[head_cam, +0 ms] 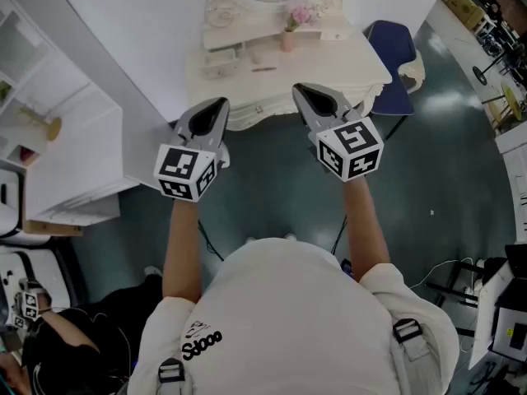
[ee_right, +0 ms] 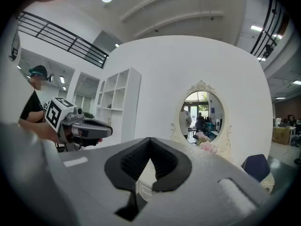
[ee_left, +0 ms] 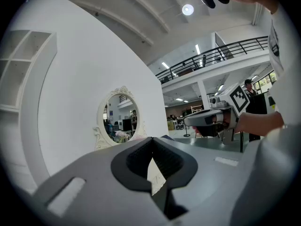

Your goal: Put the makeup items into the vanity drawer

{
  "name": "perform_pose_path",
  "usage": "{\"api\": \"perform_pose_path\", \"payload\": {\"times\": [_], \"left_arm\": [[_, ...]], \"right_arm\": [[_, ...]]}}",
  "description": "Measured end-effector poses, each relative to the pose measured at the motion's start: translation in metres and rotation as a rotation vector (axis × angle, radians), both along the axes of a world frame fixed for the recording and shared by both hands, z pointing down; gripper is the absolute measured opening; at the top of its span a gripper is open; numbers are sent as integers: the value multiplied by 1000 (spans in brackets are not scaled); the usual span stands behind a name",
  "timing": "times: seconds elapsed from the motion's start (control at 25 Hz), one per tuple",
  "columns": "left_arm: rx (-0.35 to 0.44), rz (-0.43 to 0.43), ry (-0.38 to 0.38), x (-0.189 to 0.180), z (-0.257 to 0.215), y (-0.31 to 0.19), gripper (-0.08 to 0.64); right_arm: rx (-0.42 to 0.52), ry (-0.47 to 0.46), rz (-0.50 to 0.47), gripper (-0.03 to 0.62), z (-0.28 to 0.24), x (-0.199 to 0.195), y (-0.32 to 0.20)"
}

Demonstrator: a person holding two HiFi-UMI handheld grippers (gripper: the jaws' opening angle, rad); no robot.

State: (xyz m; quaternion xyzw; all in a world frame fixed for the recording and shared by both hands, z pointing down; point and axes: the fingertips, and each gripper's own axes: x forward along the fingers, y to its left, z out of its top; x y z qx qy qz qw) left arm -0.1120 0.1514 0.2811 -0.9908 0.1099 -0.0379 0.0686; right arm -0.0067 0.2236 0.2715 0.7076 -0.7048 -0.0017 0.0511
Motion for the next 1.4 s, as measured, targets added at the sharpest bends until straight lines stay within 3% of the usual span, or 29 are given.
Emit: {"api": "perform_pose_path", "payload": {"times": [0.44, 0.84, 1.4], "left_arm": [[3, -23, -1, 23, 5, 10, 15], [-10, -66, -17, 37, 21, 12, 15], [-45, -28, 2, 102, 27, -123, 15]], "right_arm": [[14, 37, -27, 3, 5, 24, 5], [15, -13, -91, 2, 19, 46, 6], [-28, 3, -69, 2, 21, 105, -119]]}}
